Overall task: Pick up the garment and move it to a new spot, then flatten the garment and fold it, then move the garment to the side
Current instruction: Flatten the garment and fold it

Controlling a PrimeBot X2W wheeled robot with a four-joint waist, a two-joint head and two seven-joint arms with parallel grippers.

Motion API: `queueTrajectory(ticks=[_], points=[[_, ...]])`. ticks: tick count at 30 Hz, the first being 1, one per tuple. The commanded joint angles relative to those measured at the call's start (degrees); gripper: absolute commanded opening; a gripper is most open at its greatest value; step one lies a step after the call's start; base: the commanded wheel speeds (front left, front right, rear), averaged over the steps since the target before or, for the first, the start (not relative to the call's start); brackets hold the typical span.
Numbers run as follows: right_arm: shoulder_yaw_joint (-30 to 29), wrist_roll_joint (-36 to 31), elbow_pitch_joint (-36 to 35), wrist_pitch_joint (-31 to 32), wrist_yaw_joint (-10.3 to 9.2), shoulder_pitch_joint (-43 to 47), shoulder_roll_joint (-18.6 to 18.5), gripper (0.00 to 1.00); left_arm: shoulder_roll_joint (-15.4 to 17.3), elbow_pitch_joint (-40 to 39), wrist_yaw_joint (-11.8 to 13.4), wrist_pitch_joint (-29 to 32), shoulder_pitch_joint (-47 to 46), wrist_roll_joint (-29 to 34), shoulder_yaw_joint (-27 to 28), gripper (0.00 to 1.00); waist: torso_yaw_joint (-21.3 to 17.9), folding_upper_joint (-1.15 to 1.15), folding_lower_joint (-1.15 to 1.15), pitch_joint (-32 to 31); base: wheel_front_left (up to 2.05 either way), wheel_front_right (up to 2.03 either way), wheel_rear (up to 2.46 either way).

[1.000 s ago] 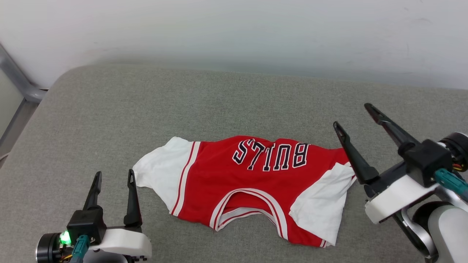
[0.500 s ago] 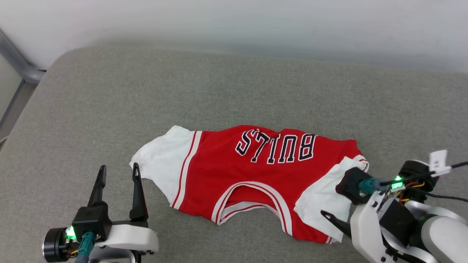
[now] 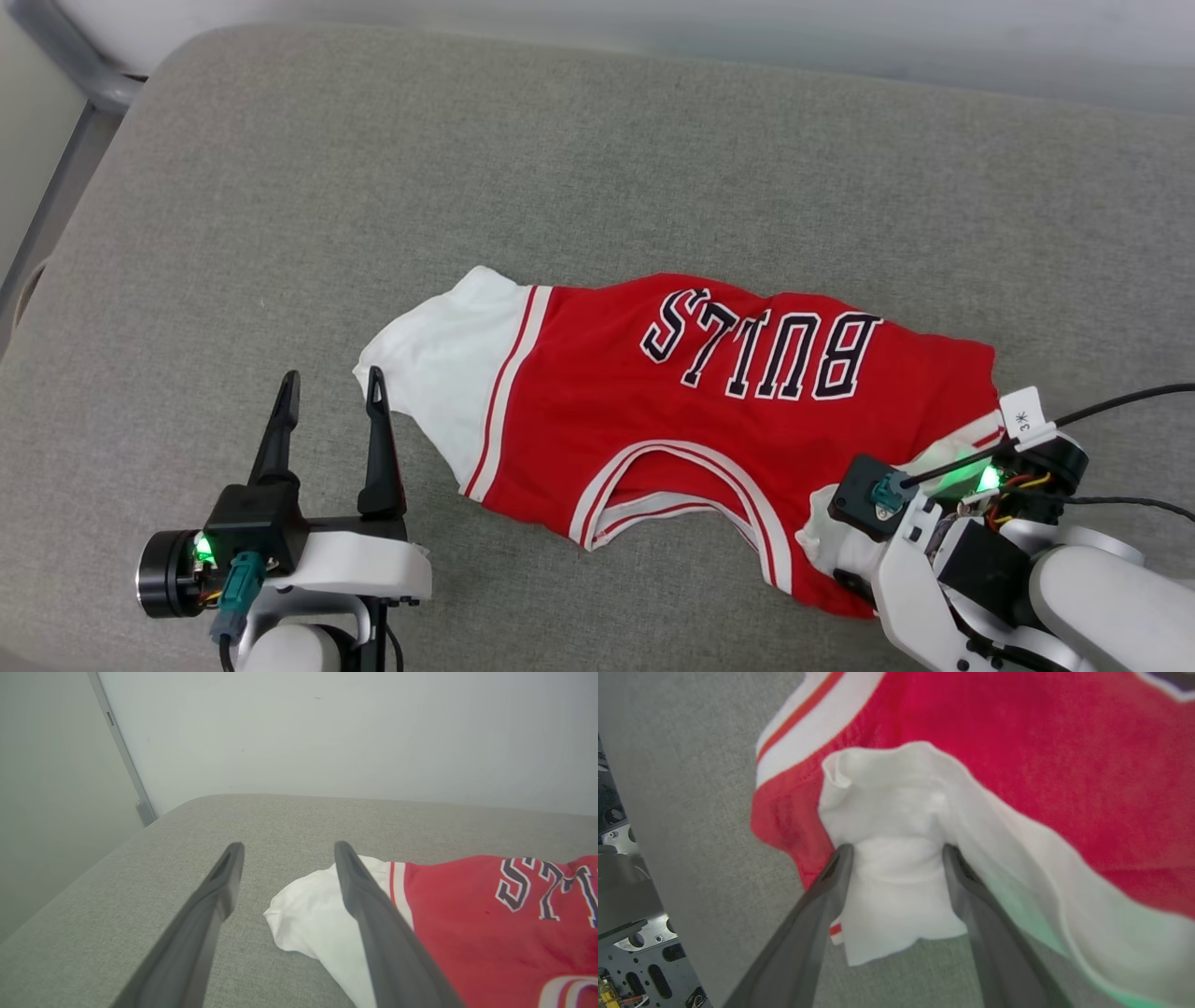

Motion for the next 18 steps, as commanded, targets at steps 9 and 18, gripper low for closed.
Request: queueTrajectory(ticks=[9,18], points=[[8.95,0.57,7.45,-3.63,0.25,0.39,3.56,0.35,-1.11,0.88,-0.79,-0.14,-0.89,1.23,1.41,1.0,0.68,0.0,-0.01,1.27,0.0,0.0,0.0],[3.3,-2.12,5.6,-15.21,-0.05,-1.7,5.06,0.0,-1.26,1.85,-1.98,-0.14,0.99,2.1,3.45,1.0,-3.22,0.0,-0.01,-2.85,0.0,0.0,0.0]])
